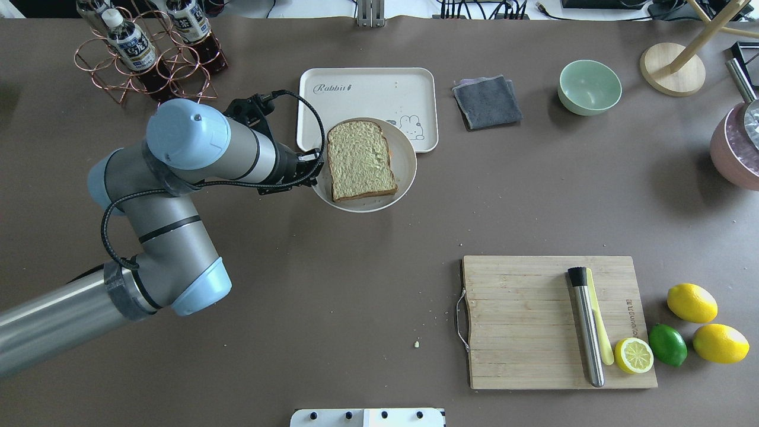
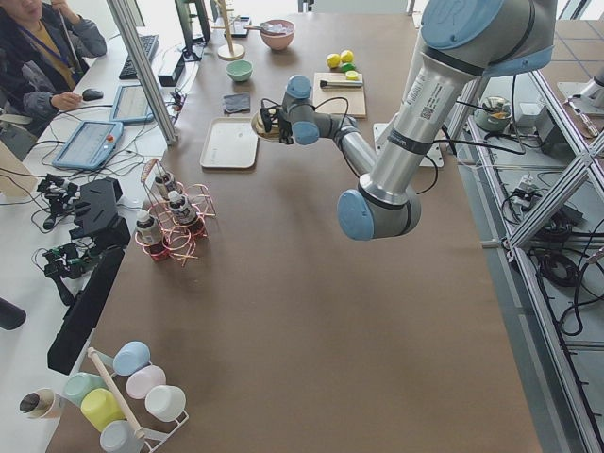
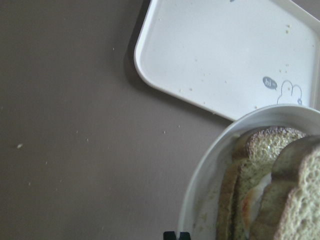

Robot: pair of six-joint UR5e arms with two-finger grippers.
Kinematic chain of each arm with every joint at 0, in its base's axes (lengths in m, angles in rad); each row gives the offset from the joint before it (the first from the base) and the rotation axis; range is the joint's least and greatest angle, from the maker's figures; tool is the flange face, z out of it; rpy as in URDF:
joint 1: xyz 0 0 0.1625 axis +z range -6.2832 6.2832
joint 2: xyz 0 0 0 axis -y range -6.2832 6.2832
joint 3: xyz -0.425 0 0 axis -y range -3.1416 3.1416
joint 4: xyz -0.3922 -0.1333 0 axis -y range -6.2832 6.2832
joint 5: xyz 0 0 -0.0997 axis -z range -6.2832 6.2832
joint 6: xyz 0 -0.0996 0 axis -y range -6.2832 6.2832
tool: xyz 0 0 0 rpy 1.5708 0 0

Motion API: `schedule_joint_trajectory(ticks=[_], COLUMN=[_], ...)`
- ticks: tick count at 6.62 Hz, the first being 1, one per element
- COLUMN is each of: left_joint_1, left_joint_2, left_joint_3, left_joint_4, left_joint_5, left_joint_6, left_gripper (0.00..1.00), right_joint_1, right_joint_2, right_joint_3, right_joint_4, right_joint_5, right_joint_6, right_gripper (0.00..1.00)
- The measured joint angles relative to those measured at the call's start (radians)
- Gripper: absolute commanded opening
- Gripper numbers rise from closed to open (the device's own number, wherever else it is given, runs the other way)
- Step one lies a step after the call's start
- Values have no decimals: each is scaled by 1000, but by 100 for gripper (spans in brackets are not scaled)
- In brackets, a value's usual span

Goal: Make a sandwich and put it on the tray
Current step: 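Carry the plate with the left gripper onto the white tray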

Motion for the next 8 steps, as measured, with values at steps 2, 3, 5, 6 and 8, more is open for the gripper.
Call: schedule_joint_trajectory(ticks=[2, 3, 5, 6, 8], left_joint_1=[-99, -128, -148, -147, -134], left_joint_2=[-149, -207, -287, -304, -325], left_joint_3=[294, 425, 610, 645, 686], left_joint_4=[-91, -145, -231, -249, -280], left_joint_5=[-80, -103, -116, -116, -109], left_joint_6=[80, 112, 143, 150, 152], left_gripper=[0, 0, 0, 0, 0], right_joint_1=[1, 1, 0, 0, -2], right_joint_2=[-10, -12, -12, -11, -11], right_joint_3=[20, 24, 28, 29, 30], right_joint_4=[0, 0, 0, 0, 0], right_joint_5=[-5, -8, -15, -16, -16], right_joint_6=[0, 0, 0, 0, 0], right_gripper=[100, 100, 100, 100, 100])
